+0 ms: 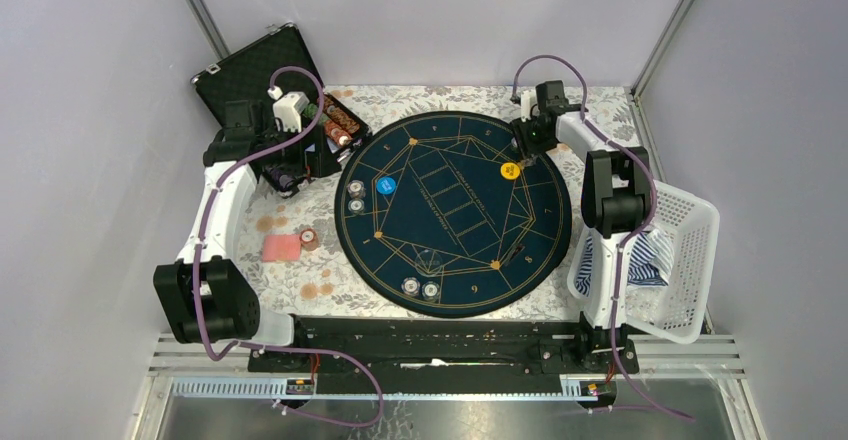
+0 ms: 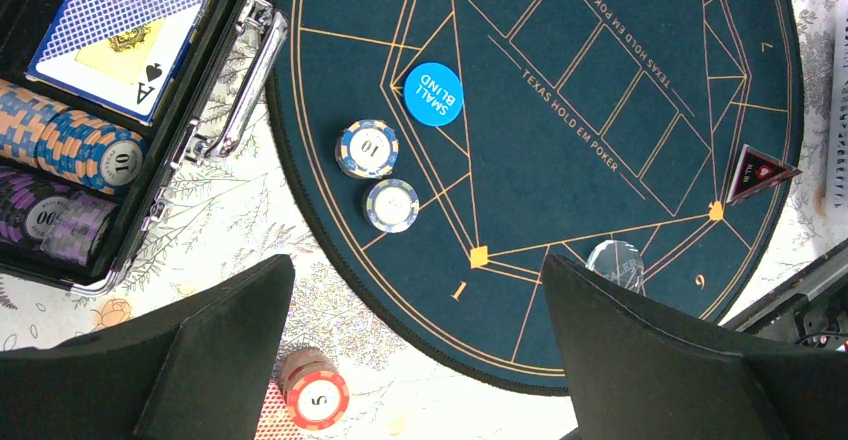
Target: Distribute texas hold em gaming equipment
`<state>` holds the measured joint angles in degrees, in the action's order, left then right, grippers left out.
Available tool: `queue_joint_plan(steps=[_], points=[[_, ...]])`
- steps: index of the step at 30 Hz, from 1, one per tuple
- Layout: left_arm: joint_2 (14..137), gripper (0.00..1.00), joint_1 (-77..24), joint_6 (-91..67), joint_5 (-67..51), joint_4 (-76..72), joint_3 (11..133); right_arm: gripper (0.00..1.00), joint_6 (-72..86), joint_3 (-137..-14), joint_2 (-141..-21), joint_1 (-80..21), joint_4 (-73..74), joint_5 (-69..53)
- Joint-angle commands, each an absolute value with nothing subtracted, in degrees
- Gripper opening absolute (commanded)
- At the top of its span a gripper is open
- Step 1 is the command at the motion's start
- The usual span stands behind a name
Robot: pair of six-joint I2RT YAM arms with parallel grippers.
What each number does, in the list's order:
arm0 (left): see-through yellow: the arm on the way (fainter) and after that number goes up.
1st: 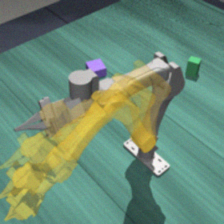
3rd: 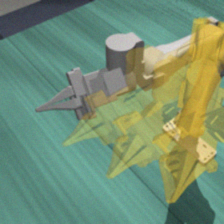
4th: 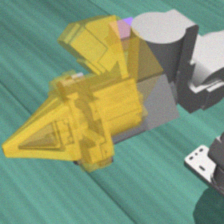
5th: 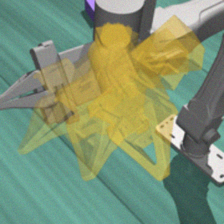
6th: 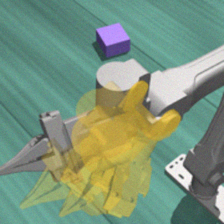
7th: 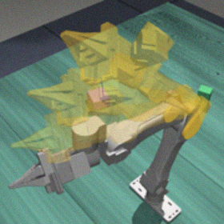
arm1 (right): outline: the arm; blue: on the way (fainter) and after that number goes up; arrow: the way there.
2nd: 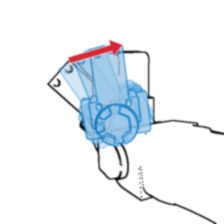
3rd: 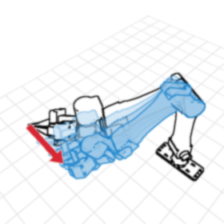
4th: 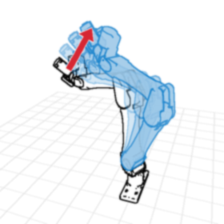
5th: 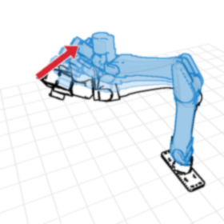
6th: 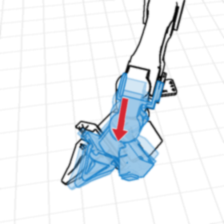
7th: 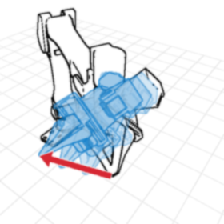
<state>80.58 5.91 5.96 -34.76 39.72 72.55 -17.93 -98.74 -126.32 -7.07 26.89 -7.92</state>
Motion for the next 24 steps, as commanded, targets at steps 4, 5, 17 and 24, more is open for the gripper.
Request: queue_joint_plan(steps=[4, 5, 17, 24], points=[[78.3, 0.99, 6.3, 6.5, -34.8, 37.4, 71.9, 0.51, -18.1, -103.2, -127.7, -6.9, 24.2, -7.0], [78.3, 0.99, 6.3, 6.8, -34.5, 37.5, 71.8, 0.55, -18.1, -103.2, -127.6, -6.9, 24.2, -7.0], [79.9, 0.99, 6.4, 13.2, -31.1, 45.0, 75.4, 0.92, -17.8, -102.3, -116.8, -6.9, 30.1, -12.0], [77.6, 0.99, 6.9, 25.2, -25.7, 51.0, 71.1, 1.0, -15.6, -96.4, -103.3, -6.9, 34.7, -21.2]])
